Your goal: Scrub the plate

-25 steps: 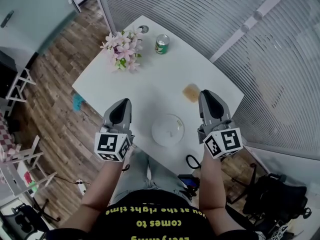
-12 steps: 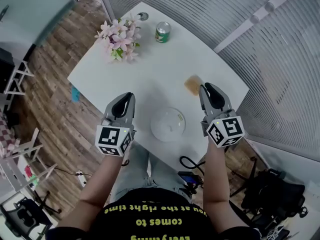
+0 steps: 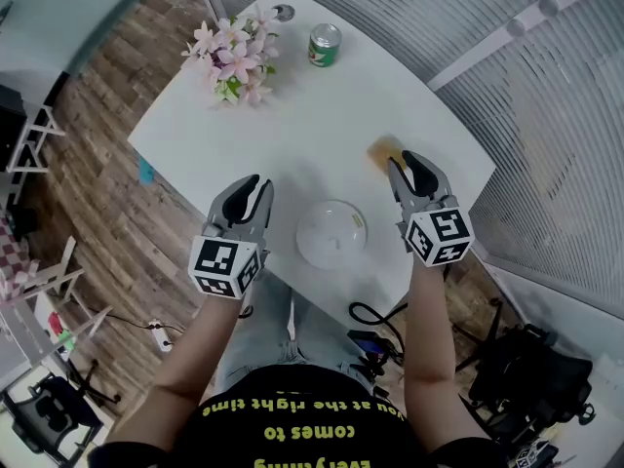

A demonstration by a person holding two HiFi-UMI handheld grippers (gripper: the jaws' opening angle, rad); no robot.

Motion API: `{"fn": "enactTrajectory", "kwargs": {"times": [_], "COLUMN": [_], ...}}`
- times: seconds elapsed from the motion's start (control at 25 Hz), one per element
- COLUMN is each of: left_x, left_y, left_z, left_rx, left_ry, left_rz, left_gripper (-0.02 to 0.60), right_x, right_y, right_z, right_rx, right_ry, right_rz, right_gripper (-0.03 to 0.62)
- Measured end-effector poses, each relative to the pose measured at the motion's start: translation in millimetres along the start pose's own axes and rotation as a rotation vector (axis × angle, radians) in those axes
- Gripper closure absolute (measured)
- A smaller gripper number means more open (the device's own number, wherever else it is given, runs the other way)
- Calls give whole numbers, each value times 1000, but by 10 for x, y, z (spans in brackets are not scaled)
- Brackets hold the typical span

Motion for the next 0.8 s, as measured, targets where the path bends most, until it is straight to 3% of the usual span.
{"fn": "enactTrajectory", "kwargs": {"times": [0.56, 0.8], "left_x": [87, 121], "left_y": [-68, -164], "left_z": [-455, -682], "left_rx": [-131, -147], "left_ry": [150, 245], "left_rz": [-103, -167], "left_gripper": [419, 369], "right_x": [479, 585], "right_y": [-172, -263], "right_z": [-299, -434], "right_rx": [-104, -127], "right_ry": [151, 216], "right_rz": [-33, -36], "right_gripper": [384, 361]}}
Point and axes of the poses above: the fingertips, and each gripper's own axes: x forward along the fingers, y to its left, z out of its top, the point moved 6 cm from there along -x, backward along the fingers, and after that the axes turned 6 degrees about y, right-handed, at the moved point
